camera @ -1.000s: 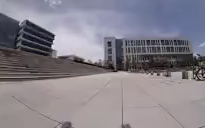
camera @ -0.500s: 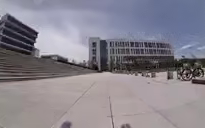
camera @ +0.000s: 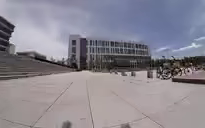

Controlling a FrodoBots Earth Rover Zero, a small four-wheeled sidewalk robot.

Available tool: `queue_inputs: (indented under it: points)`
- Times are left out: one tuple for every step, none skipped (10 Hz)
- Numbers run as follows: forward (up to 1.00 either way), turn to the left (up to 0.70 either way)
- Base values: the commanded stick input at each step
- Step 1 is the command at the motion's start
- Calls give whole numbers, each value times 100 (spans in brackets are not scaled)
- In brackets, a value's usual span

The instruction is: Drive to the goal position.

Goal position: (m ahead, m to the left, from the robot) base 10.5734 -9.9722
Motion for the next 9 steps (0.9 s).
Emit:
queue_inputs:
  points:
    - [70,0]
    - [70,0]
    - [70,0]
    - [70,0]
    - [70,0]
    - [70,0]
    - [70,0]
    - [70,0]
    - [70,0]
